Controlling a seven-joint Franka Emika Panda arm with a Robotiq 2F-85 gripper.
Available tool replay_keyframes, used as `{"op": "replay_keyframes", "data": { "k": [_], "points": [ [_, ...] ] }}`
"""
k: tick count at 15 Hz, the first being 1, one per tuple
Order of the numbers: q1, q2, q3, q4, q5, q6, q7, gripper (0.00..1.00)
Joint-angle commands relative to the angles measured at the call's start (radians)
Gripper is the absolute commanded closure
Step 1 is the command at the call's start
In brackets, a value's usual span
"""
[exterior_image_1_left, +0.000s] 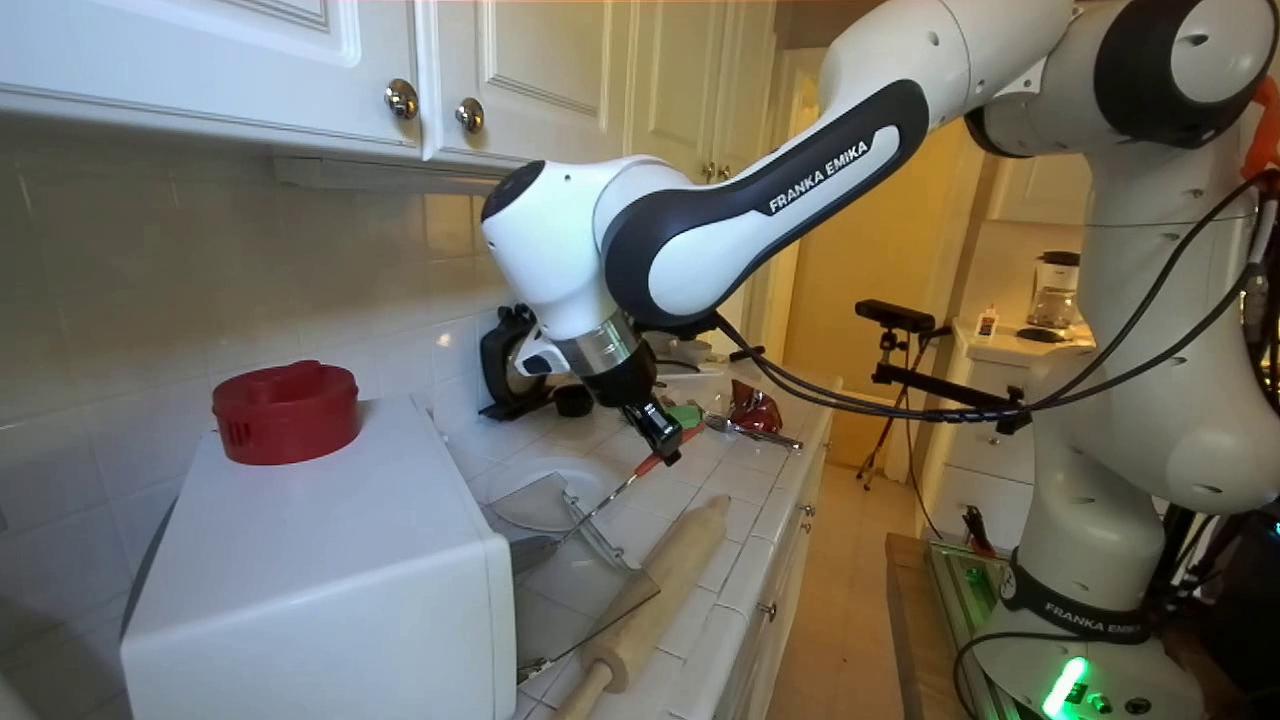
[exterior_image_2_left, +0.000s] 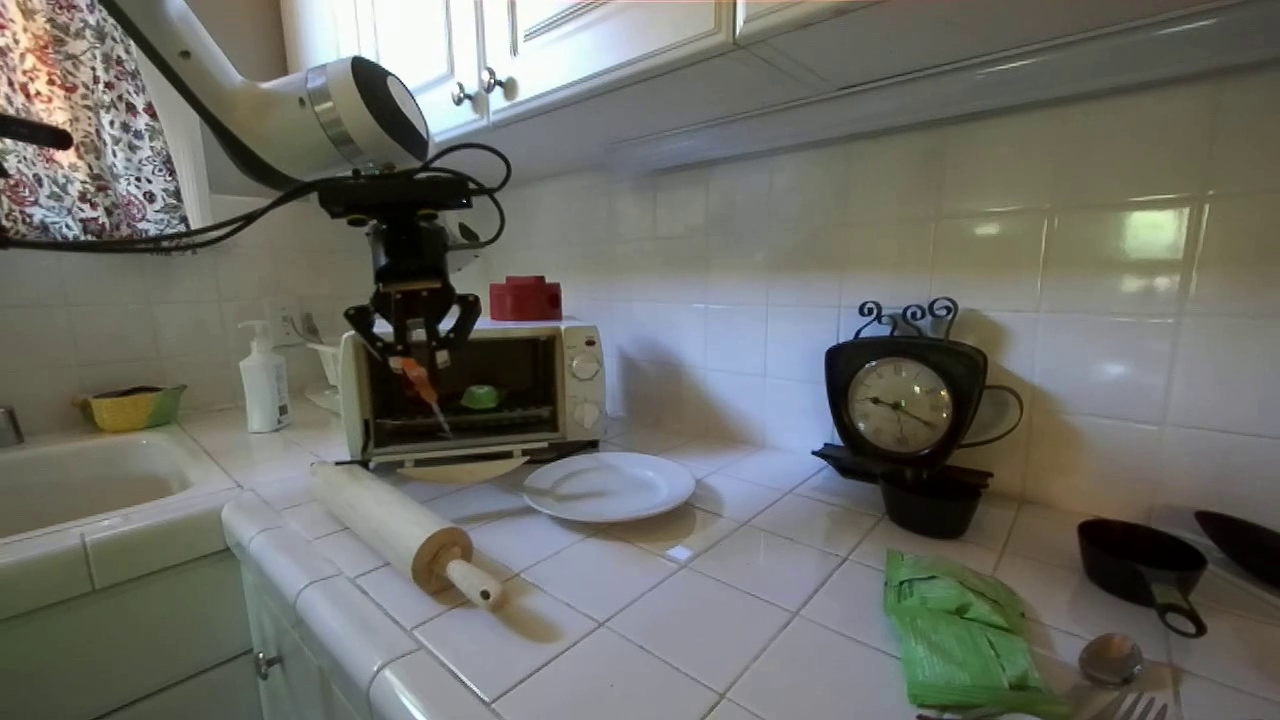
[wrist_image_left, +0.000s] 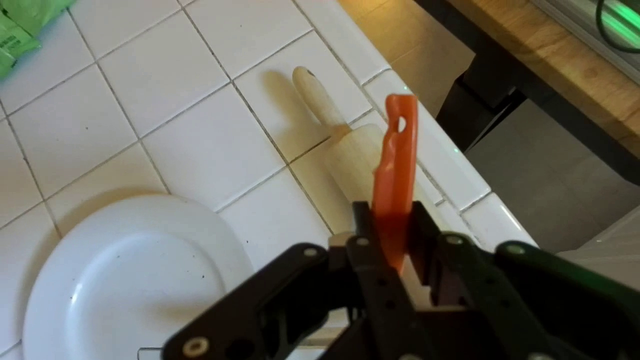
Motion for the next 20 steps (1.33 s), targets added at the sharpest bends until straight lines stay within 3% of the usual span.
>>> {"op": "replay_keyframes", "data": {
  "k": [1,8,20],
  "points": [
    [0.016,-0.046,0.009,-0.016,-0.013,-0.067,0.058,0.95],
    [0.023,-0.073,0.016,-0.010,-0.017,-0.132,0.101,0.95],
    [0.020,-0.023,0.012,0.050,-0.103,-0.121,0.086,0.95]
  ]
}}
